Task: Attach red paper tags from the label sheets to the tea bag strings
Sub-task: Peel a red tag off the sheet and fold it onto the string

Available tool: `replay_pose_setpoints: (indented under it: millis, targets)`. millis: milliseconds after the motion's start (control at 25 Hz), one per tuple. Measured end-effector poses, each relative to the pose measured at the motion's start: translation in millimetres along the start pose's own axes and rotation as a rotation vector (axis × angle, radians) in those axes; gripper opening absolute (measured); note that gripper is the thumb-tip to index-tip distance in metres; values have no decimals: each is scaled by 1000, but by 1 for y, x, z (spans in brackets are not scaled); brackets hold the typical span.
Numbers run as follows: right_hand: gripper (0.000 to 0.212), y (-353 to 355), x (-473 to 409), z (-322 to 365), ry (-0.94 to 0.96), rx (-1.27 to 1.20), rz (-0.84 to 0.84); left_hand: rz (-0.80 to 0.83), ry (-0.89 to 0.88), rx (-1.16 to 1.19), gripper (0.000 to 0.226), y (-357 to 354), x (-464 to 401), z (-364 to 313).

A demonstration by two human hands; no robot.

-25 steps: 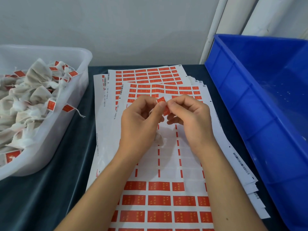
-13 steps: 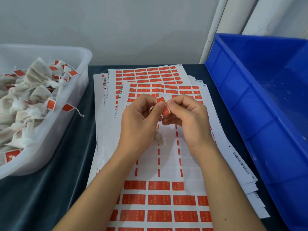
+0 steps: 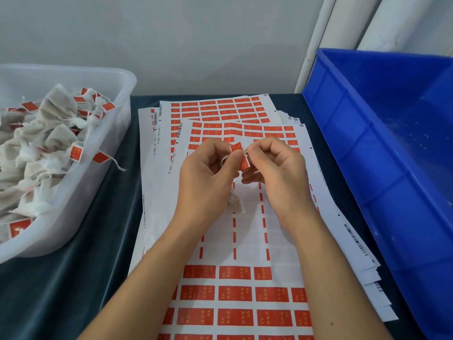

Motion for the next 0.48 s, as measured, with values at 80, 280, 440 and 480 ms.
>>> replay_pose_setpoints:
  millis: [80, 280, 440, 480]
  targets:
    - [13, 0, -1, -1, -13, 1, 4, -10, 2, -12, 6, 0, 0, 0]
    - [14, -1, -1, -2, -33, 14, 60, -23, 0, -26, 8, 0, 1, 0]
    - [13, 0, 0, -1, 22, 67, 51, -25, 20, -7, 9, -1, 1, -2]
    - [13, 0, -1, -1, 38, 88, 46, -19, 25, -2, 10, -1, 2, -2]
Point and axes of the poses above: each hand's wrist, its own x-axis away from the middle knuckle, its own y-axis out of the back of the hand, z = x × y, the point moved 2 cm from there along -x, towards the middle knuckle, and after that the axes turned 12 degrees about -z, right-handed, at the moved point
